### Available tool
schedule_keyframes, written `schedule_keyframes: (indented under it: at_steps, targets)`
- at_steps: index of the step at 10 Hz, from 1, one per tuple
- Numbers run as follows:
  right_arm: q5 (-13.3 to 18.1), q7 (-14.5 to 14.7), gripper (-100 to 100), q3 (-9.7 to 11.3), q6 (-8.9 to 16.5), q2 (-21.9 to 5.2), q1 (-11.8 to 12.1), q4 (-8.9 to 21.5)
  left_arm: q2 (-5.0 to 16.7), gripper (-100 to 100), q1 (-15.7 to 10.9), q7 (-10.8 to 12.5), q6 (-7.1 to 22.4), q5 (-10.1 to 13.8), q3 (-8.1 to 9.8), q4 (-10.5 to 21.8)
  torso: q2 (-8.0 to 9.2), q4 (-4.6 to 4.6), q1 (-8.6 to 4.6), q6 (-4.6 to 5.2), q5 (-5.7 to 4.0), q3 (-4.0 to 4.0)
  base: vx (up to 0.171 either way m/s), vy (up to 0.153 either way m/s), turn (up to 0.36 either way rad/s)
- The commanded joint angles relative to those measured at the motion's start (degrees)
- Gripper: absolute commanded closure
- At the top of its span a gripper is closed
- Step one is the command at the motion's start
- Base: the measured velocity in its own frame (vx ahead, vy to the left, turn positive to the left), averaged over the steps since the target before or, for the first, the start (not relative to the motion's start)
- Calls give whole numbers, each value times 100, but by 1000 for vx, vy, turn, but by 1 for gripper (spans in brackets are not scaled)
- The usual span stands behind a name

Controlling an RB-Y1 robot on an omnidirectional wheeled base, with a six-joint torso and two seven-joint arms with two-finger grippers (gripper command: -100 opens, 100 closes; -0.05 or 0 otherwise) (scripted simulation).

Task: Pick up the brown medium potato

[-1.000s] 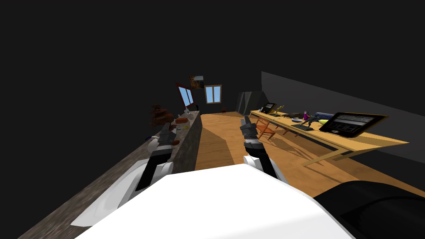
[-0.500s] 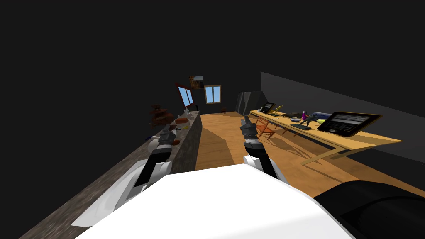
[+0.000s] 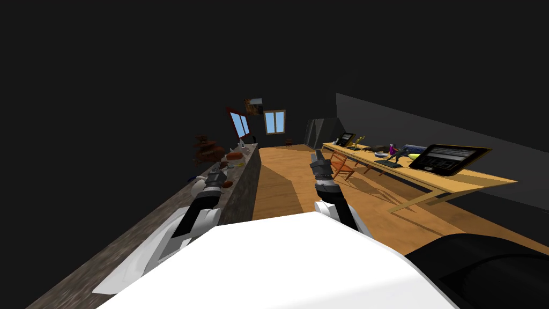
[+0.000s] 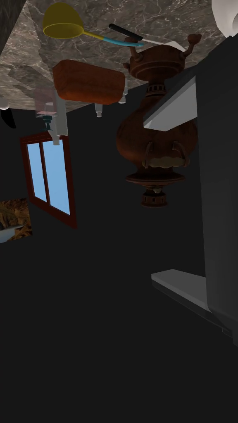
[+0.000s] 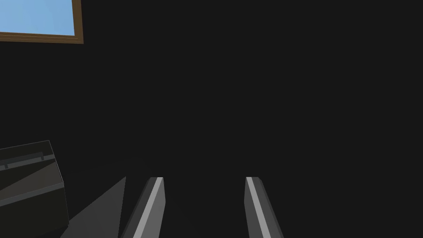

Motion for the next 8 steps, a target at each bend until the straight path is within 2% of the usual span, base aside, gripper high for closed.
schedule_keyframes:
  at_steps: [1,3,4,8]
  targets:
    - [0,0,0,0,0,0,0,0,11,-100,-8,-1,286,28,22,-10,0,0,0,0,0,0,7,17,-5]
    - [0,0,0,0,0,0,0,0,44,-100,-29,-2,615,95,75,-20,-2,0,1,0,0,-1,12,19,-5]
    - [0,0,0,0,0,0,0,0,44,-100,-29,-2,683,95,75,-20,-2,-1,0,0,0,-1,4,7,0]
    - [0,0,0,0,0,0,0,0,110,-100,-69,-9,1382,237,177,-29,-6,-1,2,0,1,-4,18,19,-2]
